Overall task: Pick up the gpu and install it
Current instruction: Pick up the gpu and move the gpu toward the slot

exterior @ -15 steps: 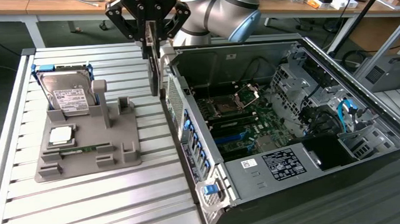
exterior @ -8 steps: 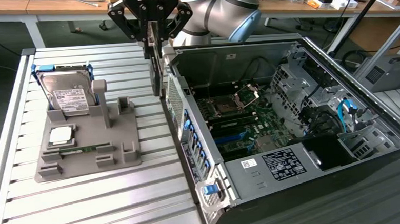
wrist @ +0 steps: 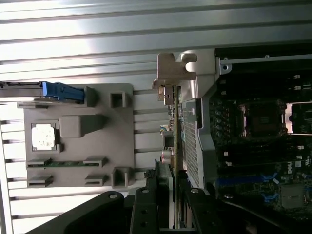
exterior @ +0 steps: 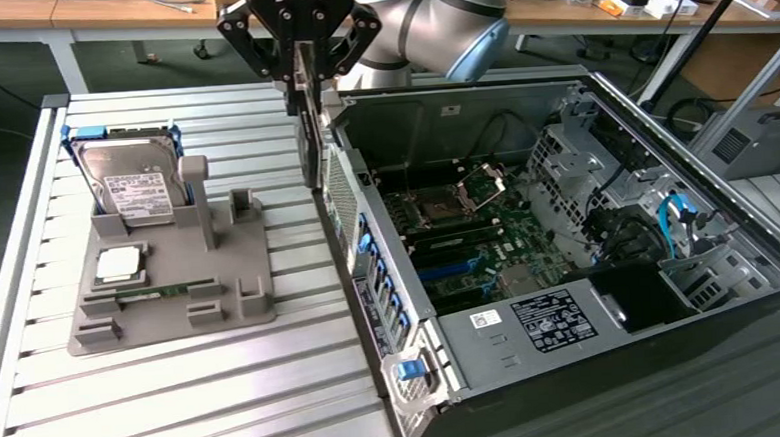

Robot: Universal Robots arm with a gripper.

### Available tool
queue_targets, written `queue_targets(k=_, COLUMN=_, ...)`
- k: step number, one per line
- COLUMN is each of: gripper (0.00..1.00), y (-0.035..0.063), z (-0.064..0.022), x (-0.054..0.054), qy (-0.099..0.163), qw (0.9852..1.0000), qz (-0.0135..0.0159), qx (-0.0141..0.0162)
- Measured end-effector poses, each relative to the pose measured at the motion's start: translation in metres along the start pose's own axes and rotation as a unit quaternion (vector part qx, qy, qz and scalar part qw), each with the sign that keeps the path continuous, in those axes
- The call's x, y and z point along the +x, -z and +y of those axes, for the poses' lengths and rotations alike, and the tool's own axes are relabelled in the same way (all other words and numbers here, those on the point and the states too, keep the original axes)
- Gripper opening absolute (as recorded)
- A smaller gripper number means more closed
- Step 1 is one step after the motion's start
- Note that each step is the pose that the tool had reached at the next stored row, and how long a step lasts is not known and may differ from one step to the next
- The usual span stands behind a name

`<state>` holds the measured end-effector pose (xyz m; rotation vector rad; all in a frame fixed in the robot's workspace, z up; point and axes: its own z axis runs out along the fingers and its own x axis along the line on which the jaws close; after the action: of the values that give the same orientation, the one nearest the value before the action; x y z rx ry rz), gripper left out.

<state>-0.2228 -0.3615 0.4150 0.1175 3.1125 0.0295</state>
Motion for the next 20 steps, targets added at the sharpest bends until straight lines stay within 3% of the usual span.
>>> queue_targets(k=20, gripper=0.27, y=-0.0003, z=0.0000, x=-0.013, qy=0.000, qw=1.0000, qz=0.0000, qx=0.0000)
